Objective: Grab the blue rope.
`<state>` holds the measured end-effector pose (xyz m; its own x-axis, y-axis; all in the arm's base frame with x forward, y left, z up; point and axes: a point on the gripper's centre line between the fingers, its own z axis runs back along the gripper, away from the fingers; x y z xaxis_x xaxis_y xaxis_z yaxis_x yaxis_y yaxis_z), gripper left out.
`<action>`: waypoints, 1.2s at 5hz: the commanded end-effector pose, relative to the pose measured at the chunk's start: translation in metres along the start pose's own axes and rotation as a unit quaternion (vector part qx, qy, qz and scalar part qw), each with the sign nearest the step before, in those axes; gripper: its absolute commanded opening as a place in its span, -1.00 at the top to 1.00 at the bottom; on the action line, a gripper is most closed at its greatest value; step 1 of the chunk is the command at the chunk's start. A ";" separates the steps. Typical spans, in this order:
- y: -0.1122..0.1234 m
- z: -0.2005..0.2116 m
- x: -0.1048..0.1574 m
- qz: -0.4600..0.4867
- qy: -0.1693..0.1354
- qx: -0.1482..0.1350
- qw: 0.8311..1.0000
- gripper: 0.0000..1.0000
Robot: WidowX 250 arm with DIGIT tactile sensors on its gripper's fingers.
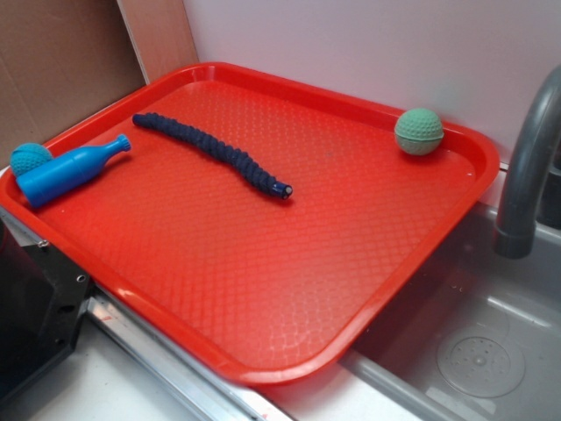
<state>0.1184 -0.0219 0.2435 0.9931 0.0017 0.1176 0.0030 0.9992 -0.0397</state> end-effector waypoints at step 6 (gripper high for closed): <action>0.035 -0.084 0.064 0.549 -0.049 0.058 0.832 -1.00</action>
<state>0.1931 0.0078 0.1593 0.3690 0.9180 0.1454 -0.9234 0.3799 -0.0553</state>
